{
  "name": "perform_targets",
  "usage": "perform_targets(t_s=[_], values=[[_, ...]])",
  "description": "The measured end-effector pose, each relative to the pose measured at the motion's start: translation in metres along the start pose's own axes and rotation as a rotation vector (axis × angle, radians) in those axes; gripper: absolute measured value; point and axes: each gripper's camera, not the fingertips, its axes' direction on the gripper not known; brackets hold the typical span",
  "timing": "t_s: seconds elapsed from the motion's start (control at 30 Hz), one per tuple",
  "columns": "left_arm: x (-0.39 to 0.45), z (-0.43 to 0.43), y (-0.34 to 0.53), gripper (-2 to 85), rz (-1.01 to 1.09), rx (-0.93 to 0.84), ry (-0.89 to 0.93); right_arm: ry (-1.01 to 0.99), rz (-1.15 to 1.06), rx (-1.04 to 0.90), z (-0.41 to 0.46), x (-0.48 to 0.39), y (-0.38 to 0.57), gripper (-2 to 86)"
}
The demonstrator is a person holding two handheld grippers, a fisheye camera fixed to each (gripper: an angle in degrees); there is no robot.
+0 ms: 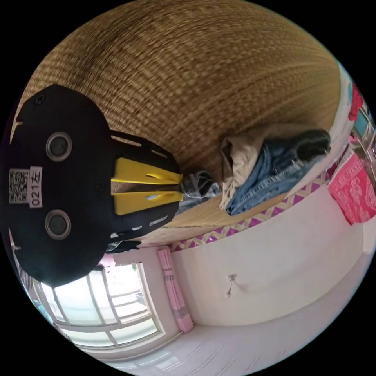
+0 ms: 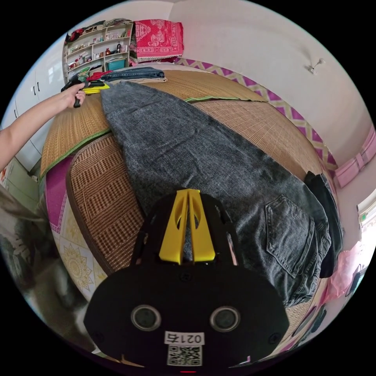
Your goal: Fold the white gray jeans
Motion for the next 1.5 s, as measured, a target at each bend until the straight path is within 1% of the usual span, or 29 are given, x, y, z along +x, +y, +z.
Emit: perform_targets(t_s=[0.03,0.1,0.13,0.2,0.23,0.3,0.33,0.4,0.43,0.5,0.53,0.6,0.63,0.7,0.77,0.83,0.9,0.93,0.97,1.0,1.07,1.13,1.2,1.23,1.27,1.37,1.43,1.47,1.5], values=[[0.012,-0.004,0.000,-0.4,0.020,0.004,0.004,-0.014,0.007,0.000,0.005,0.001,0.006,-0.6],[0.086,-0.024,0.007,-0.8,0.161,0.038,-0.010,-0.045,0.024,0.001,0.014,0.006,0.016,-0.6],[0.108,-0.028,0.011,-0.8,0.202,0.048,-0.019,-0.073,0.044,0.001,0.020,0.010,0.023,-0.6],[0.216,-0.042,0.040,-0.8,0.424,0.100,-0.091,-0.127,0.072,0.003,0.029,0.017,0.034,-0.7],[0.246,-0.043,0.052,-0.9,0.493,0.114,-0.123,-0.161,0.088,0.008,0.034,0.021,0.043,-0.7],[0.366,-0.030,0.118,-0.9,0.797,0.155,-0.262,-0.179,0.125,0.027,0.036,0.028,0.060,-0.7],[0.393,-0.023,0.138,-0.9,0.867,0.156,-0.286,-0.157,0.168,0.077,0.029,0.032,0.077,-0.7],[0.482,0.014,0.218,-0.9,1.099,0.118,-0.316,-0.149,0.235,0.174,0.012,0.038,0.108,-0.7],[0.499,0.026,0.237,-0.9,1.145,0.097,-0.315,-0.155,0.271,0.224,0.002,0.039,0.132,-0.7],[0.551,0.080,0.304,-0.9,1.278,-0.005,-0.348,-0.160,0.308,0.258,-0.007,0.038,0.168,-0.6],[0.561,0.095,0.320,-0.9,1.310,-0.026,-0.364,-0.159,0.327,0.262,-0.009,0.036,0.191,-0.6],[0.590,0.155,0.378,-0.9,1.404,-0.129,-0.443,-0.153,0.358,0.267,-0.011,0.031,0.227,-0.6],[0.594,0.169,0.390,-0.9,1.421,-0.158,-0.458,-0.148,0.376,0.277,-0.012,0.027,0.250,-0.6],[0.607,0.223,0.441,-0.9,1.465,-0.238,-0.518,-0.145,0.409,0.293,-0.011,0.021,0.283,-0.6],[0.607,0.263,0.478,-0.9,1.491,-0.268,-0.586,-0.152,0.444,0.306,-0.008,0.015,0.313,-0.6],[0.599,0.298,0.514,-0.9,1.524,-0.271,-0.668,-0.182,0.480,0.312,0.001,0.006,0.347,-0.6],[0.595,0.311,0.551,-0.9,1.611,-0.148,-0.770,-0.199,0.505,0.314,0.008,0.000,0.369,-0.6],[0.598,0.308,0.557,-0.9,1.625,-0.103,-0.782,-0.206,0.521,0.320,0.012,-0.003,0.382,-0.6],[0.606,0.298,0.563,-0.8,1.637,-0.022,-0.777,-0.213,0.527,0.322,0.014,-0.004,0.388,-0.6],[0.617,0.286,0.565,-0.8,1.628,0.020,-0.727,-0.226,0.541,0.326,0.018,-0.006,0.399,-0.6],[0.630,0.277,0.574,-0.8,1.635,0.034,-0.660,-0.239,0.563,0.339,0.023,-0.008,0.413,-0.5],[0.630,0.299,0.594,-0.6,1.708,-0.054,-0.686,-0.246,0.580,0.346,0.032,-0.010,0.424,-0.4],[0.607,0.345,0.611,-0.1,1.781,-0.198,-0.792,-0.246,0.590,0.336,0.039,-0.011,0.429,-0.3],[0.604,0.348,0.611,0.2,1.777,-0.203,-0.794,-0.250,0.592,0.334,0.042,-0.013,0.431,0.0],[0.603,0.344,0.606,1.0,1.756,-0.168,-0.769,-0.252,0.593,0.335,0.043,-0.013,0.432,0.1],[0.605,0.344,0.585,3.9,1.740,-0.255,-0.729,-0.275,0.631,0.345,0.049,-0.013,0.441,2.4],[0.605,0.345,0.567,5.7,1.737,-0.303,-0.696,-0.313,0.737,0.377,0.055,0.000,0.452,8.1],[0.607,0.342,0.550,7.4,1.711,-0.352,-0.633,-0.324,0.768,0.393,0.056,0.005,0.455,8.9],[0.607,0.339,0.530,9.3,1.666,-0.412,-0.552,-0.322,0.845,0.412,0.059,0.016,0.463,10.6]])
